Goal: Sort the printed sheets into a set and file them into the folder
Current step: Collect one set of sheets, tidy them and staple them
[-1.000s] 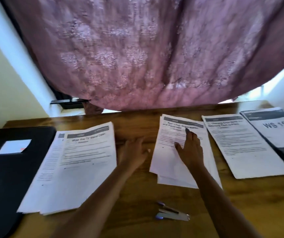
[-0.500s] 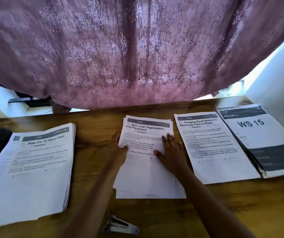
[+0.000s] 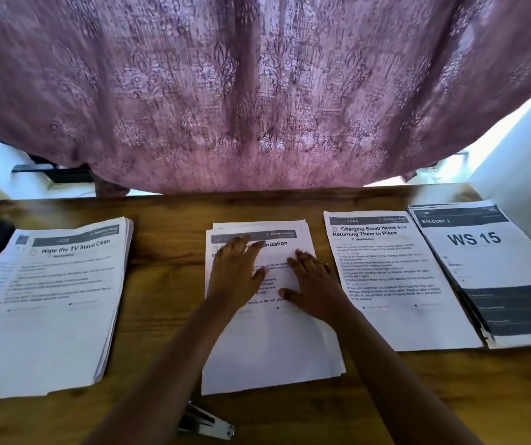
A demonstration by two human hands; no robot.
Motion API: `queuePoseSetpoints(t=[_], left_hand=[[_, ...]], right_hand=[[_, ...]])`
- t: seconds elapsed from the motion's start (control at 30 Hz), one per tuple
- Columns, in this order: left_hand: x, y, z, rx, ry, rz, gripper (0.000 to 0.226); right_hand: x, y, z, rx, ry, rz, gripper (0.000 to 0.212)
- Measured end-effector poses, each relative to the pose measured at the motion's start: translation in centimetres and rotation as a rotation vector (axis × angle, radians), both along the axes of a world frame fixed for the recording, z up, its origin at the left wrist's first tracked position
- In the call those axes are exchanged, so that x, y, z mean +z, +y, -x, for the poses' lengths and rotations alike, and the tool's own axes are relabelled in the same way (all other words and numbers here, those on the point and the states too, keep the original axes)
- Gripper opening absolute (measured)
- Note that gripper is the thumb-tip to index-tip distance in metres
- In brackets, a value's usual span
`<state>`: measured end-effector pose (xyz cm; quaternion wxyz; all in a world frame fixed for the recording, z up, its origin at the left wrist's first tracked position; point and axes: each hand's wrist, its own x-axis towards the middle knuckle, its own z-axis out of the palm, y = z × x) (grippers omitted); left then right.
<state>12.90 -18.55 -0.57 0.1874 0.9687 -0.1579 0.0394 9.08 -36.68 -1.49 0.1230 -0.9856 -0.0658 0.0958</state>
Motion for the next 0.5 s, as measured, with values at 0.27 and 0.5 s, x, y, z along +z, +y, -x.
queuePoseSetpoints(t=[0.27, 0.5], left_hand=[[-3.3, -0.7, -2.0, -0.028, 0.020, 0.010, 0.049], [-3.7, -0.2, -2.5, -0.005, 0.063, 0.199, 0.036]], right_hand=[[1.2, -0.8, -3.0, -0.059, -0.134, -0.064, 0.050], [0.6, -0.9, -6.8, -0.250, -0.063, -0.190, 0.086]])
